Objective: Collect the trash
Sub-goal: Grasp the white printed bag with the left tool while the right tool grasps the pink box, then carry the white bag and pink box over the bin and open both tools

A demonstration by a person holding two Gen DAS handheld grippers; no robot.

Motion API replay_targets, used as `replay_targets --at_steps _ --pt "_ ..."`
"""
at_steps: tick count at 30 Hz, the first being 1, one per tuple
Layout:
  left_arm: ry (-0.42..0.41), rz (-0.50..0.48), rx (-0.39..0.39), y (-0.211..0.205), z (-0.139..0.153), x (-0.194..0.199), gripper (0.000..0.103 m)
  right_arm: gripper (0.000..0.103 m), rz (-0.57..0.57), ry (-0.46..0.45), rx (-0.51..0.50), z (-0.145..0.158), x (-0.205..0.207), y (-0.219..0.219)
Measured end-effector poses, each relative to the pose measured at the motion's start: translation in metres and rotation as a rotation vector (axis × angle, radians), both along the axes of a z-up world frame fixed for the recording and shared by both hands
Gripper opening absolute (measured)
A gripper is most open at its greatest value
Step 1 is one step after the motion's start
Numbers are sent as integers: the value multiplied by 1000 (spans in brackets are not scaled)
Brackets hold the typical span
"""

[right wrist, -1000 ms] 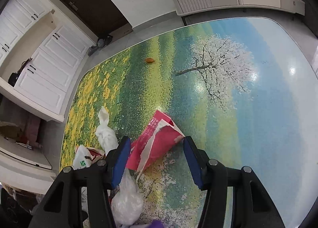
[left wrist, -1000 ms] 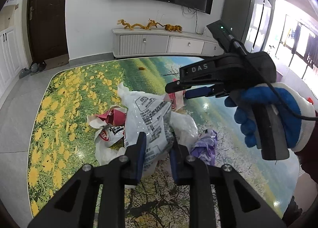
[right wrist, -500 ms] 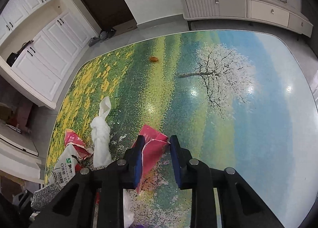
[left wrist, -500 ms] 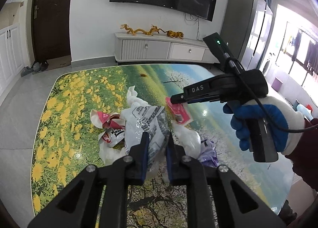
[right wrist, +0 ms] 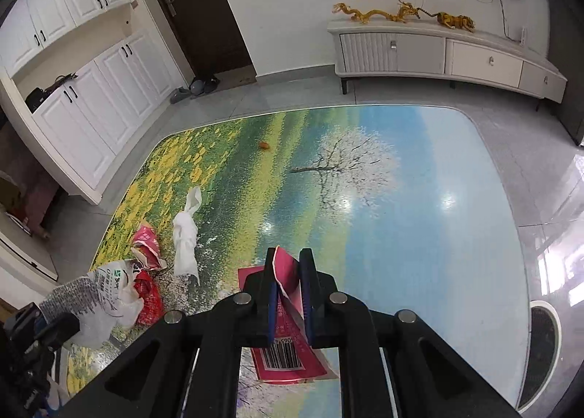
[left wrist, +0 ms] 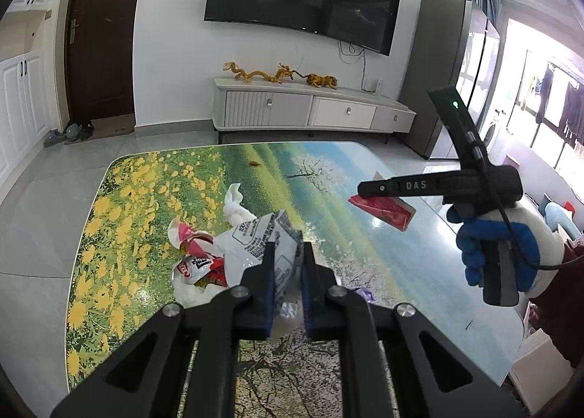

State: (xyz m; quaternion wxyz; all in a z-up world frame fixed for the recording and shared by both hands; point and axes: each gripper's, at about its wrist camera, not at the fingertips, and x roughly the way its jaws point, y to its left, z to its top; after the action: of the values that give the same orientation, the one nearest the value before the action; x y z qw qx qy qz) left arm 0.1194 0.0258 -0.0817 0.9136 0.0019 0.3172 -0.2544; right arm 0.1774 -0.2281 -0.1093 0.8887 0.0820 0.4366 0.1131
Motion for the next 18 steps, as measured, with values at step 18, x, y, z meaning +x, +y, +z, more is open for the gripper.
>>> replay_targets --at_steps 18 --pt "30 -257 -6 -138 29 -18 10 11 -271 -32 -71 0 -85 -176"
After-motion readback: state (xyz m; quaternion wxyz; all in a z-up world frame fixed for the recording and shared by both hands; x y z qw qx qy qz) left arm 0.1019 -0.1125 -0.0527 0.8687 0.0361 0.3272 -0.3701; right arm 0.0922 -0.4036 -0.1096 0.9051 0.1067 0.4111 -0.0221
